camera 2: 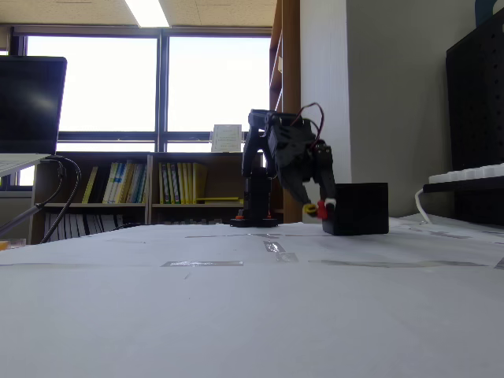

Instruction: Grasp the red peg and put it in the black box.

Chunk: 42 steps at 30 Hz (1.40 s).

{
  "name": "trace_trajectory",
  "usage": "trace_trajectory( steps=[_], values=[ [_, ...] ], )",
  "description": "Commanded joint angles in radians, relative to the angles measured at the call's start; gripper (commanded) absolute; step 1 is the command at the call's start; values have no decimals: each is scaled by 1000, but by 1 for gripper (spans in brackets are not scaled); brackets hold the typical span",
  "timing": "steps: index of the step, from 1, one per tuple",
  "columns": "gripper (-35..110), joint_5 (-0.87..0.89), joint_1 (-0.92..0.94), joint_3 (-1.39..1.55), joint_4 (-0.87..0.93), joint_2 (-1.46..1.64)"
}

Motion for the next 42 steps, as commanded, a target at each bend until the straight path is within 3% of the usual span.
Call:
trace_trajectory(
  steps=[1, 13, 21, 29, 32, 34, 42],
  values=[
    [0, 52, -49, 298, 360, -172],
    [0, 67, -267, 129, 574, -420],
    [0, 121, -500, -20, 583, -457],
    [0, 261, -592, -123, 431, -454],
    [9, 282, -592, -126, 420, -457],
    [35, 279, -591, -124, 449, -462],
    [50, 207, -541, -123, 440, -528]
  ],
)
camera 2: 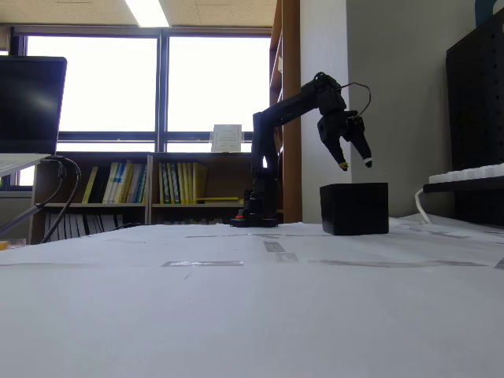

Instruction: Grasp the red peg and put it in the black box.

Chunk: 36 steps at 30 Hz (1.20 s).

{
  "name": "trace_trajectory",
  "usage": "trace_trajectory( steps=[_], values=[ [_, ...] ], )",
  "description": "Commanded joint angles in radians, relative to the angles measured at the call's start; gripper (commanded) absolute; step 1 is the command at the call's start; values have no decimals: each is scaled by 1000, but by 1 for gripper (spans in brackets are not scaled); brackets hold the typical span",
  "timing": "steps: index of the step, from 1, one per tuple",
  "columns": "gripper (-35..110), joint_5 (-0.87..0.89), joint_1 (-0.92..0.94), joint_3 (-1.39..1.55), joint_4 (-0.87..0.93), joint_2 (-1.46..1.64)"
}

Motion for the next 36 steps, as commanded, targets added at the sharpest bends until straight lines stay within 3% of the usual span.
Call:
trace_trajectory(
  steps=[1, 13, 14, 16, 17, 25, 32, 36],
  values=[
    [50, -43, 12, 34, -3, -109],
    [47, -124, 110, -11, 40, -321],
    [38, -149, 129, -41, 35, -357],
    [6, -158, 172, -127, -28, -436],
    [0, -167, 198, -172, -64, -472],
    [0, -351, 454, -489, -299, -661],
    [0, -568, 575, -1035, -583, -953],
    [0, -634, 630, -1344, -653, -1138]
  ],
)
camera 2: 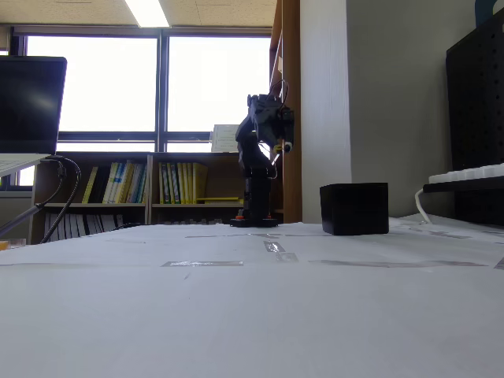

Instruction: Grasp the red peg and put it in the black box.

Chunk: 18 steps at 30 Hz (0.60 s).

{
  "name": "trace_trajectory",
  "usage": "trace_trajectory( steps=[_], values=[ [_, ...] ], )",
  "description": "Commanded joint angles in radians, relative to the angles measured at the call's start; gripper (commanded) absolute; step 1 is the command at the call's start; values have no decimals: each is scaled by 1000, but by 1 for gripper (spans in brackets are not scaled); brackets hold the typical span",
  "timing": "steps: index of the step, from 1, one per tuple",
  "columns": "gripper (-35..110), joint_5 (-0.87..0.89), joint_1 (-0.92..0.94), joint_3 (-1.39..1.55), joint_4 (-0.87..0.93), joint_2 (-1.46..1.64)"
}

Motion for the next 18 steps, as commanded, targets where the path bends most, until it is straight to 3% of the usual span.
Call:
trace_trajectory(
  steps=[1, 14, 18],
  values=[
    [0, -51, 38, -229, -52, -161],
    [0, 14, 89, -726, -20, -603],
    [0, 18, 63, -733, 137, -686]
  ],
)
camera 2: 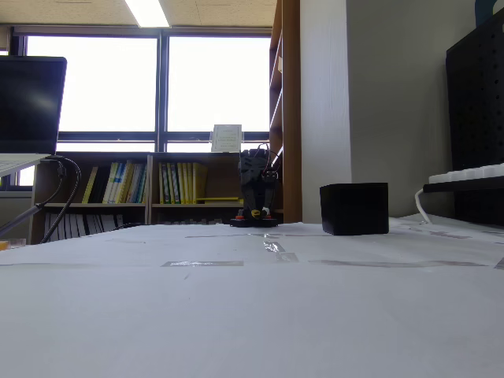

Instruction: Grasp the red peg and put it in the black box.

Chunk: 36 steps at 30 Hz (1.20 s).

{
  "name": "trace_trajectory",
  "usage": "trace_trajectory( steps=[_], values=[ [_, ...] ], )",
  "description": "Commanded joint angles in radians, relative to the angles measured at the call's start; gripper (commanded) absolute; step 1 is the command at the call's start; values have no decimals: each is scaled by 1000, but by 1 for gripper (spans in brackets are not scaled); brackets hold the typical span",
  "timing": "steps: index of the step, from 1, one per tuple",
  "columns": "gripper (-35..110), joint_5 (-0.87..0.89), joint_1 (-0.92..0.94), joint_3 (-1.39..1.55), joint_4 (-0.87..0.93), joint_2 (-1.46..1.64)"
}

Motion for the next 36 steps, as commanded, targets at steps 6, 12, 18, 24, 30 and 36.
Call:
trace_trajectory(
  steps=[6, 12, 18, 24, 30, 36],
  values=[
    [0, -25, -49, -83, 364, -164],
    [0, 31, -57, -83, 462, -164],
    [0, 26, -48, -83, 474, -164],
    [0, 26, -21, -83, 480, -164],
    [0, 26, -5, -83, 483, -164],
    [0, 26, 17, -83, 483, -164]
  ],
)
